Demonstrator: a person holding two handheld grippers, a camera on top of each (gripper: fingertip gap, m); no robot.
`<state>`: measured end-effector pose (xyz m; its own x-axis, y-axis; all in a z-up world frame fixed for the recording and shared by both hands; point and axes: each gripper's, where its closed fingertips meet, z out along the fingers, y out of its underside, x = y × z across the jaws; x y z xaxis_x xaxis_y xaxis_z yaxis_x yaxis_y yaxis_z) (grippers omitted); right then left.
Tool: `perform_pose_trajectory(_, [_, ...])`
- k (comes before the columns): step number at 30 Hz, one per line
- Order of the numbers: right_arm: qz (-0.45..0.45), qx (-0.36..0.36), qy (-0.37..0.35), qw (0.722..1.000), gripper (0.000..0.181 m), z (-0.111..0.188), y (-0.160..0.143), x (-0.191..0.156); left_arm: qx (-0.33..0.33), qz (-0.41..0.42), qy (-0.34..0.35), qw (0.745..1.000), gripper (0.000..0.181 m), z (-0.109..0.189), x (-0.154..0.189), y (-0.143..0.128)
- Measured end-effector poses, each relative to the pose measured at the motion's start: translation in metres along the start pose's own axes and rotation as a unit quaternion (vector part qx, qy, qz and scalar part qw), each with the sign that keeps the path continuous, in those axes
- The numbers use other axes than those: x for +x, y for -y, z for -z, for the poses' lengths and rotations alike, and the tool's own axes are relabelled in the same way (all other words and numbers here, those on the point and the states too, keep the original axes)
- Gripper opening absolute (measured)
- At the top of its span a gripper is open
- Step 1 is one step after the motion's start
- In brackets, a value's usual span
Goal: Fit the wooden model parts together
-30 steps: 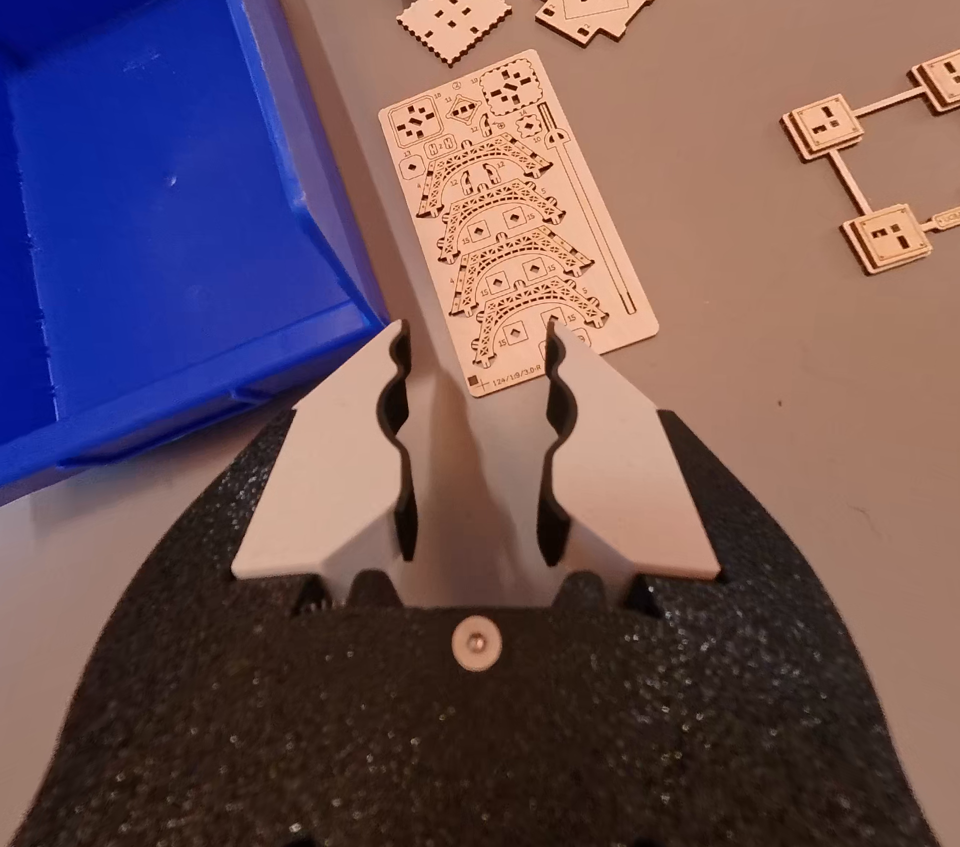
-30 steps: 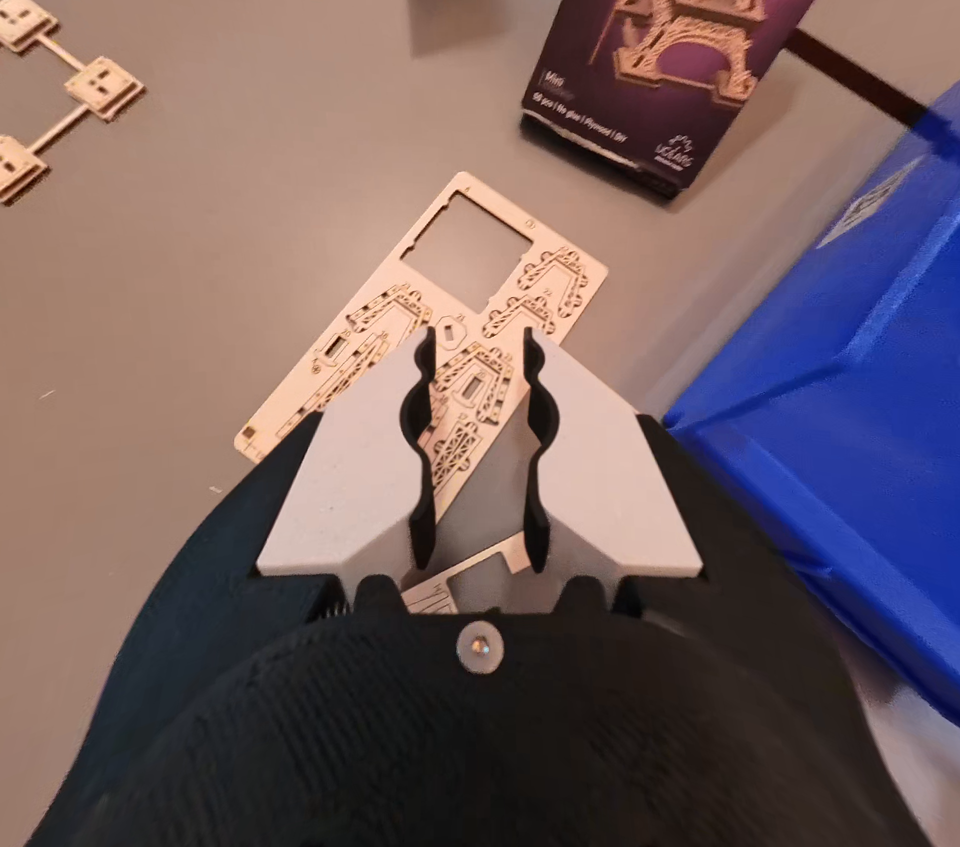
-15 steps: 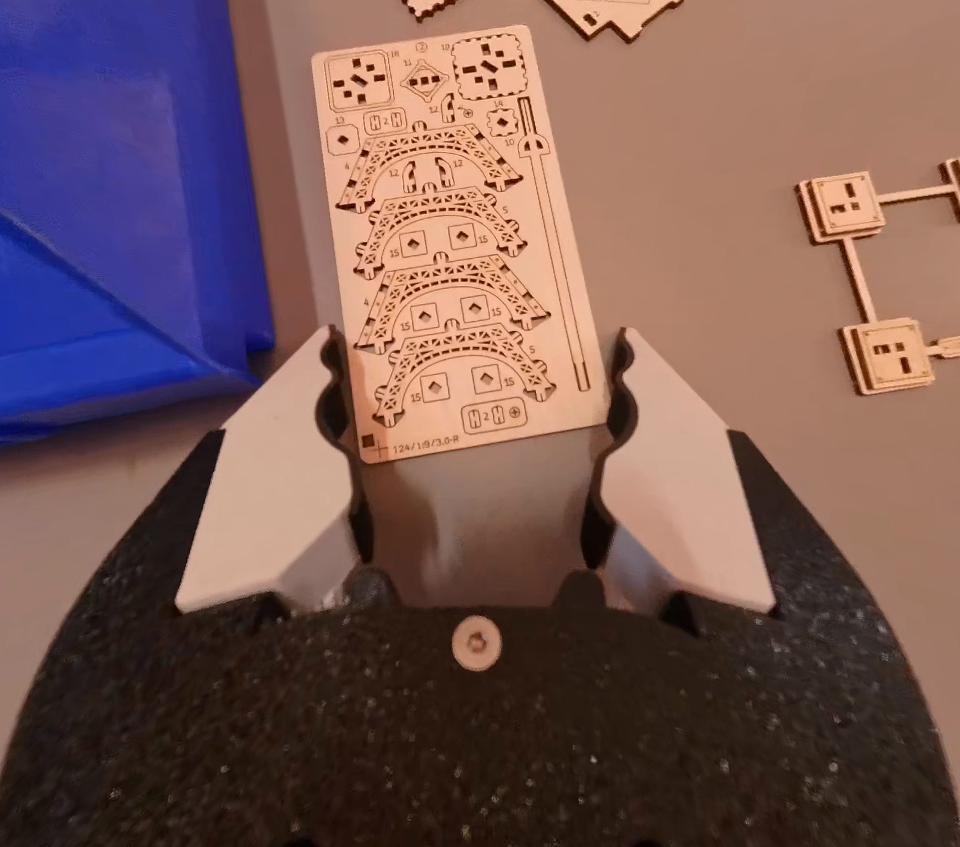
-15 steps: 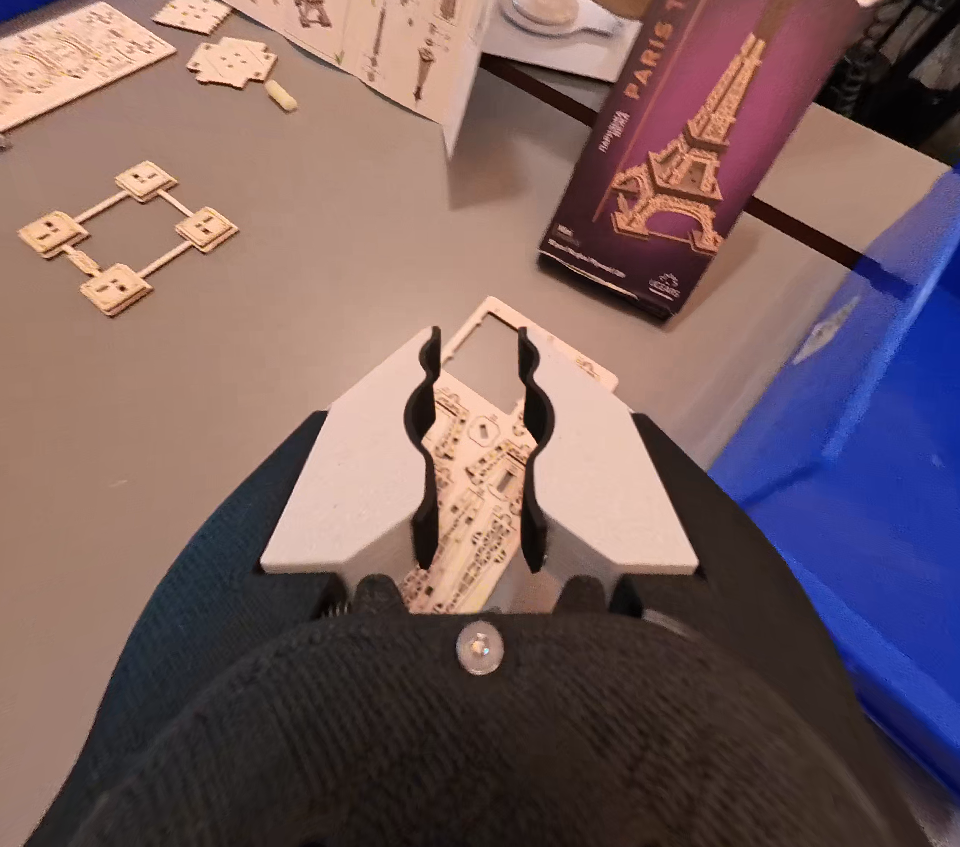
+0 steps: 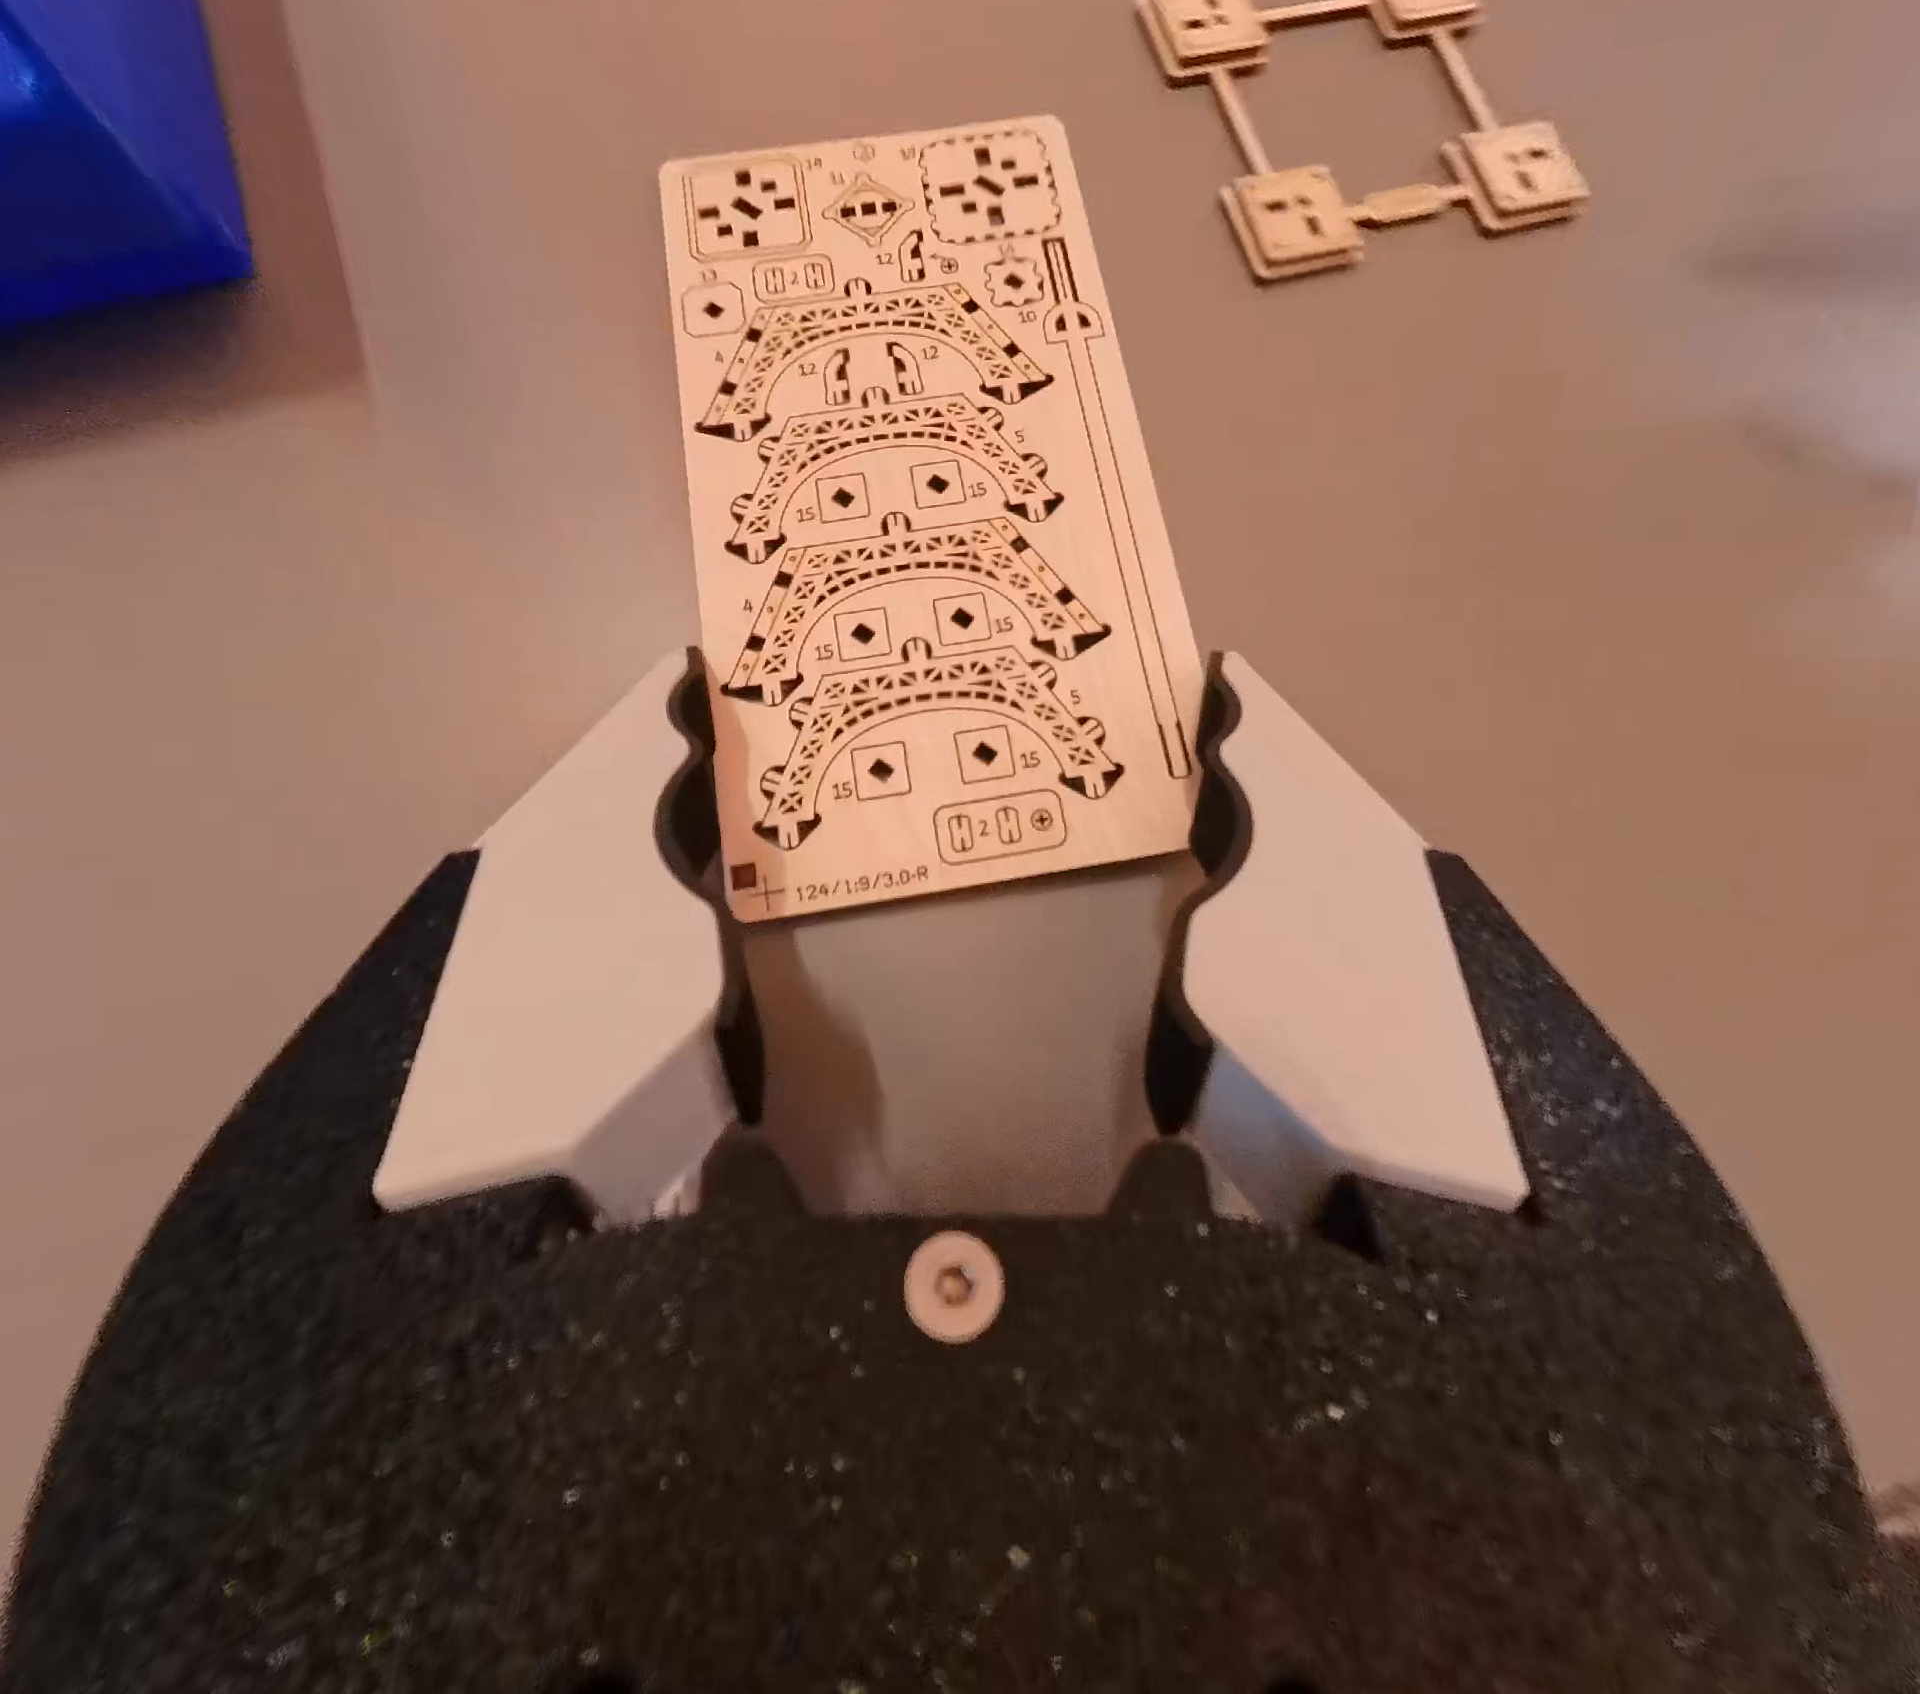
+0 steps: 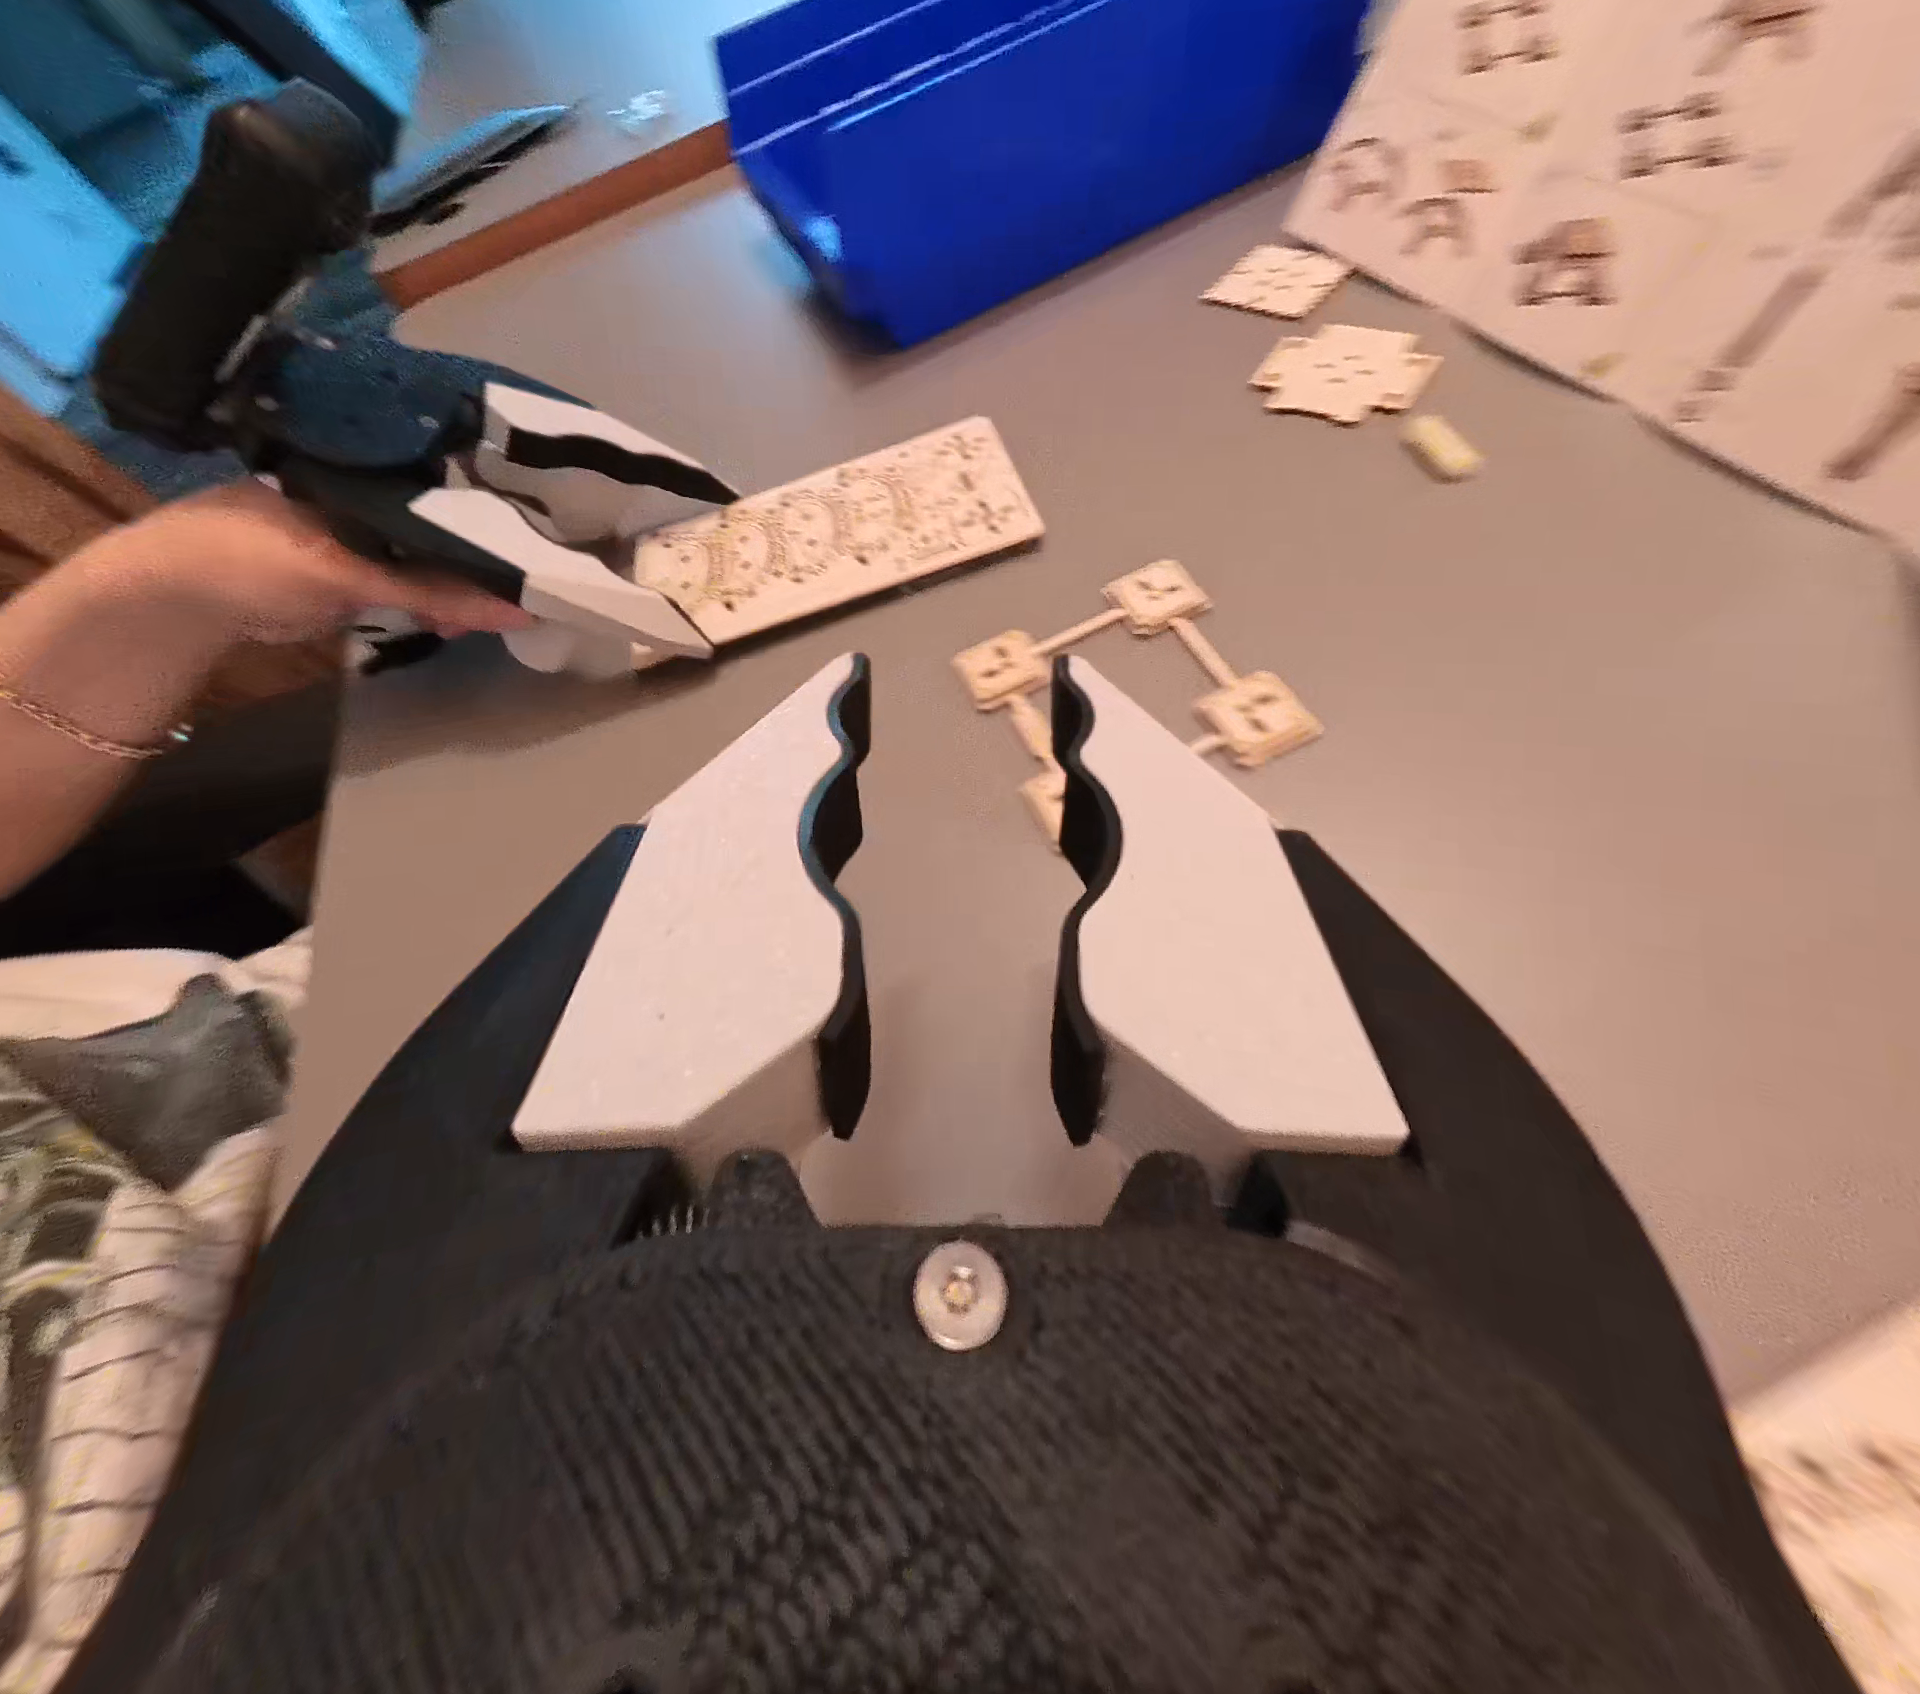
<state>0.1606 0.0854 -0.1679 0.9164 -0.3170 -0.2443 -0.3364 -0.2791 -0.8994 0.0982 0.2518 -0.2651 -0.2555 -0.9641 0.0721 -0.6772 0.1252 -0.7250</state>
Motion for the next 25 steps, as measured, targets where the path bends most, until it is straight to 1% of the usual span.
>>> perform_pose_trajectory(2, [-0.012, -0.017, 0.04, 0.999, 0.033, -0.016, -0.005, -0.026, 0.015, -0.014, 0.001, 1.0, 0.091, 0.012, 0.014, -0.01])
perform_pose_trajectory(6, [-0.037, -0.054, 0.099, 0.993, 0.034, -0.034, -0.022, -0.067, 0.042, -0.036, 0.035, 0.998, 0.091, 0.03, 0.025, -0.019])
perform_pose_trajectory(7, [-0.044, -0.061, 0.105, 0.992, 0.035, -0.037, -0.025, -0.073, 0.036, -0.028, 0.027, 0.999, 0.091, 0.033, 0.029, -0.023])
perform_pose_trajectory(10, [-0.065, -0.066, 0.124, 0.988, 0.034, -0.04, -0.034, -0.087, 0.015, 0.002, -0.025, 1.0, 0.091, 0.038, 0.052, -0.034])
perform_pose_trajectory(11, [-0.063, -0.075, 0.12, 0.988, 0.034, -0.04, -0.041, -0.089, -0.003, -0.001, -0.032, 0.999, 0.091, 0.039, 0.057, -0.041])
perform_pose_trajectory(13, [-0.045, -0.091, 0.089, 0.991, 0.037, -0.041, -0.054, -0.086, -0.019, -0.02, -0.021, 0.999, 0.087, 0.041, 0.062, -0.046])
perform_pose_trajectory(14, [-0.034, -0.097, 0.072, 0.992, 0.037, -0.04, -0.059, -0.084, -0.02, -0.025, -0.027, 0.999, 0.09, 0.043, 0.067, -0.046])
perform_pose_trajectory(17, [-0.017, -0.118, 0.045, 0.992, 0.037, -0.036, -0.071, -0.081, 0.006, -0.021, -0.068, 0.997, 0.088, 0.054, 0.082, -0.035])
perform_pose_trajectory(19, [-0.01, -0.127, 0.041, 0.991, 0.038, -0.033, -0.076, -0.081, 0.023, -0.02, -0.06, 0.998, 0.085, 0.059, 0.071, -0.025])
perform_pose_trajectory(20, [-0.007, -0.13, 0.041, 0.991, 0.038, -0.033, -0.078, -0.082, 0.016, -0.023, -0.048, 0.998, 0.086, 0.058, 0.059, -0.024])
perform_pose_trajectory(21, [-0.004, -0.133, 0.044, 0.99, 0.039, -0.034, -0.079, -0.084, 0.007, -0.024, -0.038, 0.999, 0.082, 0.056, 0.046, -0.022])
perform_pose_trajectory(23, [0.006, -0.141, 0.04, 0.989, 0.039, -0.036, -0.08, -0.086, -0.002, -0.048, -0.059, 0.997, 0.042, 0.055, 0.028, -0.017])
perform_pose_trajectory(24, [0.018, -0.15, 0.034, 0.988, 0.039, -0.037, -0.081, -0.085, -0.004, -0.072, -0.073, 0.995, 0.032, 0.055, 0.02, -0.014])
perform_pose_trajectory(25, [0.035, -0.16, 0.024, 0.986, 0.039, -0.038, -0.083, -0.083, -0.005, -0.098, -0.076, 0.992, 0.03, 0.054, 0.01, -0.011])
